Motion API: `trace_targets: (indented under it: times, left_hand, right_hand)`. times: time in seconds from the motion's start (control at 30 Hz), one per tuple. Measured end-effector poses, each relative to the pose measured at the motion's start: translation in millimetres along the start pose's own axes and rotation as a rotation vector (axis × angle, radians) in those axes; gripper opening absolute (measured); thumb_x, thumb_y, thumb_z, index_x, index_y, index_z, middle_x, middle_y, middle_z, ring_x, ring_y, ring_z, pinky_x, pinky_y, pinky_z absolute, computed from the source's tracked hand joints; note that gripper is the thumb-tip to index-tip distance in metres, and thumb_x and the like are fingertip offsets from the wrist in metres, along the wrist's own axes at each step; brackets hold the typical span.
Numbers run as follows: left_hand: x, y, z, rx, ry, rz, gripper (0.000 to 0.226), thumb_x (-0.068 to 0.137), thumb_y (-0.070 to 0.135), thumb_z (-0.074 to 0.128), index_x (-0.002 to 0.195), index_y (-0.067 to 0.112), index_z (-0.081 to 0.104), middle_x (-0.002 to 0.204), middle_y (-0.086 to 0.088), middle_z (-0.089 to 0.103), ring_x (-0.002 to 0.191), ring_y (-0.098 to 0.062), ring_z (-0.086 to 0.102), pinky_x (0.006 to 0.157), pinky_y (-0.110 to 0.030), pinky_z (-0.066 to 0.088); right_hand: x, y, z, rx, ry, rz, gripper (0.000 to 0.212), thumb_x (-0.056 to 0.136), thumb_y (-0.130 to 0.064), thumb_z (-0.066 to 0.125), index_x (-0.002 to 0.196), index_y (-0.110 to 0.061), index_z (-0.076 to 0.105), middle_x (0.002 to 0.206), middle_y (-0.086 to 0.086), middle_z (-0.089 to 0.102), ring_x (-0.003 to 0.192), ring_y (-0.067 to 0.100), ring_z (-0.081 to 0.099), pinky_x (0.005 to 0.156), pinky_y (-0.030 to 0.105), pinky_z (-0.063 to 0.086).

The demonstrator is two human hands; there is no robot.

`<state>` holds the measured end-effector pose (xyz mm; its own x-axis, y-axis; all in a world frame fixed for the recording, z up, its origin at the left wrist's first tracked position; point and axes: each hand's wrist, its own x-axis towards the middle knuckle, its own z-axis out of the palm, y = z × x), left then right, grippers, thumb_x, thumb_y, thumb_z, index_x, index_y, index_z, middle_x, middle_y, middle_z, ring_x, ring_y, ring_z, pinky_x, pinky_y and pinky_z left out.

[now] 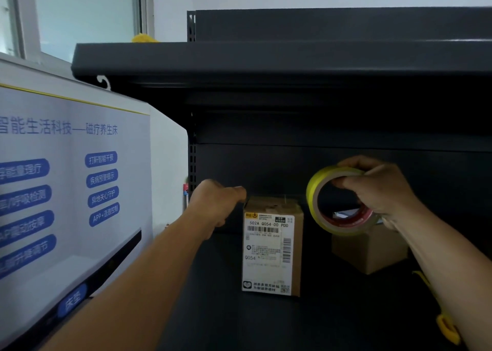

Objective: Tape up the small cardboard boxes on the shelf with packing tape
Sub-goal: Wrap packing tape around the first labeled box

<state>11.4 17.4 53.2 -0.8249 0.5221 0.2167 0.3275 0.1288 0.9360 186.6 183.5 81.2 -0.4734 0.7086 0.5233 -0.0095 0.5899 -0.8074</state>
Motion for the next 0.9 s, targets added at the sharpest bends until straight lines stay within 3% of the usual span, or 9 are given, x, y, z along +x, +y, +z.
trace_targets:
  times: [0.3, 0.5, 0.7, 0.9]
  left_hand:
    - [0.8, -3.4, 2.8, 0.011, 0.011, -0.002, 0.037, 0.081, 0.017, 0.065, 0.052, 0.013, 0.042, 0.047, -0.001, 0.039, 0.045, -0.015, 0.035, 0.043, -0.023, 0.034]
    - [1.6, -6.4, 3.9, 0.051, 0.006, 0.014, 0.038, 0.08, 0.018, 0.065, 0.052, 0.013, 0.041, 0.047, -0.001, 0.039, 0.045, -0.015, 0.036, 0.042, -0.022, 0.034]
    - [2.0, -6.8, 4.0, 0.058, -0.004, 0.01, 0.036, 0.083, 0.019, 0.066, 0.053, 0.012, 0.046, 0.039, 0.002, 0.042, 0.042, -0.013, 0.039, 0.041, -0.023, 0.036]
    - [-2.3, -6.2, 1.4, 0.029, -0.096, -0.074, 0.021, 0.086, 0.024, 0.063, 0.072, 0.008, 0.058, 0.06, -0.003, 0.051, 0.054, -0.012, 0.049, 0.047, -0.023, 0.045]
  right_hand:
    - [1.6, 4.4, 0.6, -0.012, -0.017, 0.02, 0.025, 0.076, -0.003, 0.072, 0.075, -0.027, 0.064, 0.079, -0.008, 0.063, 0.077, 0.008, 0.058, 0.073, 0.029, 0.043]
    - [0.1, 6.8, 0.9, -0.025, -0.02, 0.02, 0.021, 0.075, -0.002, 0.071, 0.08, -0.022, 0.067, 0.079, -0.006, 0.064, 0.073, 0.006, 0.058, 0.061, 0.02, 0.044]
    - [0.7, 11.5, 1.2, -0.056, -0.039, 0.038, 0.022, 0.075, -0.003, 0.071, 0.078, -0.024, 0.067, 0.081, -0.004, 0.066, 0.078, 0.01, 0.06, 0.07, 0.026, 0.046]
    - [0.0, 17.1, 4.4, -0.088, -0.046, 0.071, 0.019, 0.075, -0.005, 0.07, 0.083, -0.022, 0.069, 0.084, -0.003, 0.067, 0.08, 0.013, 0.062, 0.072, 0.028, 0.048]
